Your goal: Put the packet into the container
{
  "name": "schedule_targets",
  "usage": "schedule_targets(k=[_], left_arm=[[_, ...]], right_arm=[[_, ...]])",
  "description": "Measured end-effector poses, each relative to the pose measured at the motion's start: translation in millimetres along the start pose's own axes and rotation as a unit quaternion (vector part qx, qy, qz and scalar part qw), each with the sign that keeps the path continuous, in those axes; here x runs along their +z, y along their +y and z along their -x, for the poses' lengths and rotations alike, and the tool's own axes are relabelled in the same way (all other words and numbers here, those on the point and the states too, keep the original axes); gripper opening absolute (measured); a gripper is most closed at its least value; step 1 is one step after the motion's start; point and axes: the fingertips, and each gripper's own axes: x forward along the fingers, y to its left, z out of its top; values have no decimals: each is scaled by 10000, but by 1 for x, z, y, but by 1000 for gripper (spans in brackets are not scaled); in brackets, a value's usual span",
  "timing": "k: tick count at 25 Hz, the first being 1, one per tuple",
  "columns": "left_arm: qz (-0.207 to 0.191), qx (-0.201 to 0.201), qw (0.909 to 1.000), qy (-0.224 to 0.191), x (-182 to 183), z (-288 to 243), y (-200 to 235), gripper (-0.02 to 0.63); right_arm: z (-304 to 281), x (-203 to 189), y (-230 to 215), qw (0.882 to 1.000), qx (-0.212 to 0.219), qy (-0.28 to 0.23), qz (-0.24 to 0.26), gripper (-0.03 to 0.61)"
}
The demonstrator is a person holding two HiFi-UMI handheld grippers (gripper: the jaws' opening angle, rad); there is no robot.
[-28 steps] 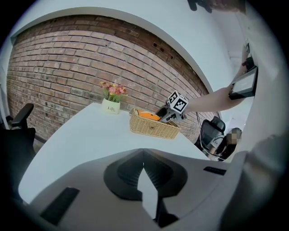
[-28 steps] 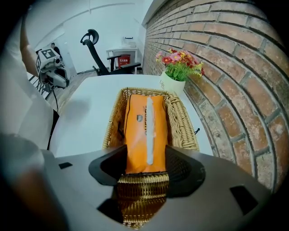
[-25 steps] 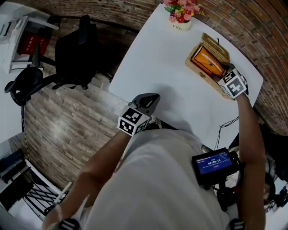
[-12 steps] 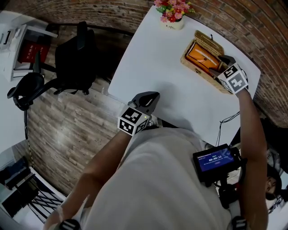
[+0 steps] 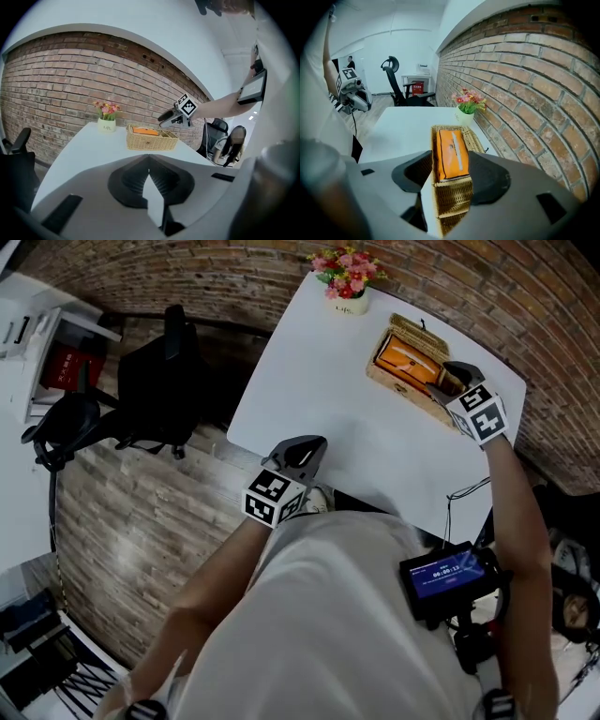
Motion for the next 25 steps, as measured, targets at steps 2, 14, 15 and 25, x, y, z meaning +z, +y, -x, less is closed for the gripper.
schedule_targets(k=[2,14,15,25], left_arm=[[-85,-12,9999,-70,5,1,0,11],[-285,-298,9987,-288,17,22,-18,11],[-292,-332,9986,-305,18,23,-20,11],[-446,-673,9963,-286,11,32,-49,11]], right_arm=[[9,3,4,9998,-125,-168,-69,230],[86,29,56,9748,-705,-1743,-1201,11],[90,29,65,9713,-667,-1866,-1319,11],[107,6,172,9419,-185,-2538,-2193,11]])
